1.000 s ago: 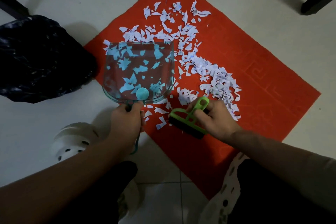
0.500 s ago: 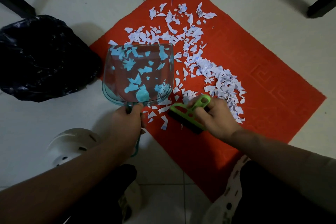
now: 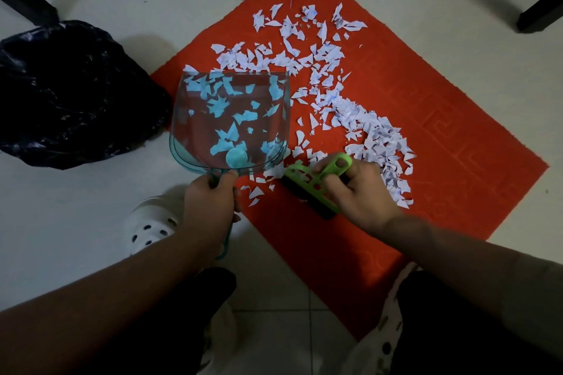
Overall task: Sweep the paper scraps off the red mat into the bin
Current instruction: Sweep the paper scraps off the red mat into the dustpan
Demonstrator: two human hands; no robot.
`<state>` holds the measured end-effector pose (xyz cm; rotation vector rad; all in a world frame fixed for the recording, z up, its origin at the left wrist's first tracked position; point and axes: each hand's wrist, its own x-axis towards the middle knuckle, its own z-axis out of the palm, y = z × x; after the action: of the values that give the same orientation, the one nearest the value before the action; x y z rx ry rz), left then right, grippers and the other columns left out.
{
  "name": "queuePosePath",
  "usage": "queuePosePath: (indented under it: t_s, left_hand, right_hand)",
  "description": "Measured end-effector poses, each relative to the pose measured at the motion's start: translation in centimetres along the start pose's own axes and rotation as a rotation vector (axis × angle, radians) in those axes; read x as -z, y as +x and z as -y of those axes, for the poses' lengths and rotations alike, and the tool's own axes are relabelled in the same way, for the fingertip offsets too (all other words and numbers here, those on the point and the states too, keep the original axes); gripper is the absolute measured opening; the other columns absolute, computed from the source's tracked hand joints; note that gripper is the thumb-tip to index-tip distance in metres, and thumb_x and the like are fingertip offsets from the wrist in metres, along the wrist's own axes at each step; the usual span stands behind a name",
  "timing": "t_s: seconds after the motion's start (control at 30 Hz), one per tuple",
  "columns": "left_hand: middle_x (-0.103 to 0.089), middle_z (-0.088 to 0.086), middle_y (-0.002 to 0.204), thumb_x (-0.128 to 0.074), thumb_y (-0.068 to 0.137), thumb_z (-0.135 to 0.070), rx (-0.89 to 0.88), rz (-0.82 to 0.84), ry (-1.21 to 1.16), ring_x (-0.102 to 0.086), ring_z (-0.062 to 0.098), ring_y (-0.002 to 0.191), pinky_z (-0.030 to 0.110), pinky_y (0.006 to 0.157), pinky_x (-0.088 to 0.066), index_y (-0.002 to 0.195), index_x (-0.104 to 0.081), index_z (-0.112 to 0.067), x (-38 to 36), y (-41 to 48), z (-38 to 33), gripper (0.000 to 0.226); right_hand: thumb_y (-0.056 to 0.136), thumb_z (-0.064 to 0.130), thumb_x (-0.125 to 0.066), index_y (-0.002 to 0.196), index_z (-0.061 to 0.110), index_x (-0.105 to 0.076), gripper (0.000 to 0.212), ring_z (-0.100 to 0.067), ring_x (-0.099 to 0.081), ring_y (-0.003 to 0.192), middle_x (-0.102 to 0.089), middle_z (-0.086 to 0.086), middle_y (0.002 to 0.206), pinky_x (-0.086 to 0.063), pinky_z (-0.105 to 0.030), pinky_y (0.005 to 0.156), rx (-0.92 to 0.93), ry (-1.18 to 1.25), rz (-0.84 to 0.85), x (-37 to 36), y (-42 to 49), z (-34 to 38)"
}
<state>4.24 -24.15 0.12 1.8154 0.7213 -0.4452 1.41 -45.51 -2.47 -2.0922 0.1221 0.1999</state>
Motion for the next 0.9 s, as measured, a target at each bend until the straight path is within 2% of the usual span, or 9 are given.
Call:
queuePosePath:
  t_s: [0.13,0.27,0.33,0.43,0.53,0.67,0.73,0.83,0.9]
  left_hand:
    - [-0.06,-0.008,0.048,-0.053,0.098,-0.021,0.012,0.0,-0.044,-0.056,0.005,0.046,0.026,0.051,-0.046,0.077,-0.057,-0.011,0.1,0.1,0.1,0.023]
    - [-0.058,0.002,0.064,-0.055,0.096,-0.022,0.022,-0.033,-0.049,-0.053,0.015,0.057,0.031,0.054,-0.047,0.08,-0.059,-0.01,0.3,0.5,0.7,0.02]
    - [-0.057,0.003,0.067,-0.055,0.097,-0.023,0.03,-0.03,-0.04,-0.053,0.015,0.057,0.03,0.054,-0.047,0.082,-0.058,-0.009,0.5,0.7,0.9,0.02]
    - [-0.057,0.003,0.068,-0.055,0.097,-0.023,0.04,-0.026,-0.049,-0.053,0.014,0.057,0.029,0.053,-0.047,0.085,-0.058,-0.008,0.6,0.9,0.8,0.02]
    - [-0.057,0.003,0.068,-0.055,0.097,-0.024,0.031,-0.027,-0.059,-0.053,0.014,0.057,0.03,0.053,-0.047,0.085,-0.058,-0.009,0.6,1.1,0.7,0.02]
    - [-0.056,0.003,0.068,-0.054,0.098,-0.024,0.021,-0.039,-0.048,-0.052,0.013,0.055,0.028,0.05,-0.047,0.087,-0.059,-0.007,0.8,1.2,0.8,0.02]
    - [-0.056,0.003,0.068,-0.054,0.098,-0.023,0.024,-0.038,-0.049,-0.052,0.013,0.056,0.027,0.05,-0.046,0.089,-0.059,-0.006,0.8,1.2,0.9,0.02]
    - [-0.056,0.002,0.069,-0.054,0.097,-0.023,0.032,-0.033,-0.064,-0.052,0.012,0.056,0.026,0.05,-0.046,0.09,-0.059,-0.007,0.9,1.3,1.1,0.019]
    - [-0.057,0.002,0.069,-0.054,0.097,-0.024,0.029,-0.027,-0.06,-0.053,0.013,0.057,0.026,0.05,-0.046,0.09,-0.059,-0.005,1.0,1.3,1.0,0.02]
  right_hand:
    - [0.086,0.027,-0.045,0.1,0.012,-0.07,0.032,-0.009,-0.063,0.071,-0.069,0.0,0.086,-0.05,-0.022,0.059,0.012,-0.06,0.148,-1.2,-0.3,0.1]
    - [0.087,0.023,-0.044,0.1,0.014,-0.069,0.03,-0.002,-0.058,0.064,-0.064,0.009,0.079,-0.043,-0.021,0.058,0.031,-0.054,-0.023,-0.5,1.1,0.0]
    - [0.086,0.022,-0.044,0.098,0.017,-0.069,0.028,-0.013,-0.062,0.067,-0.061,0.014,0.075,-0.049,-0.028,0.061,0.005,-0.04,-0.108,0.2,1.8,0.1]
    - [0.085,0.024,-0.045,0.094,0.019,-0.069,0.026,-0.017,-0.063,0.067,-0.064,0.011,0.075,-0.052,-0.032,0.063,-0.019,0.012,-0.085,0.1,1.8,0.4]
    - [0.085,0.023,-0.047,0.095,0.019,-0.071,0.026,-0.007,-0.061,0.063,-0.068,0.008,0.078,-0.049,-0.024,0.06,-0.015,0.063,0.033,-1.2,1.1,0.8]
    - [0.086,0.026,-0.046,0.1,0.018,-0.069,0.028,0.001,-0.057,0.061,-0.06,0.019,0.076,-0.041,-0.012,0.057,0.027,-0.013,0.172,-2.3,1.0,0.7]
    - [0.086,0.026,-0.045,0.103,0.018,-0.069,0.03,-0.001,-0.055,0.06,-0.059,0.018,0.076,-0.04,-0.014,0.056,0.032,-0.036,0.088,-1.9,1.6,0.5]
    - [0.086,0.026,-0.042,0.103,0.019,-0.069,0.032,-0.013,-0.061,0.065,-0.06,0.016,0.076,-0.049,-0.028,0.059,0.007,-0.051,-0.072,-0.8,2.6,0.4]
    - [0.086,0.029,-0.041,0.1,0.02,-0.068,0.032,-0.019,-0.063,0.069,-0.063,0.009,0.08,-0.053,-0.035,0.062,0.015,-0.047,-0.107,-0.4,2.7,0.5]
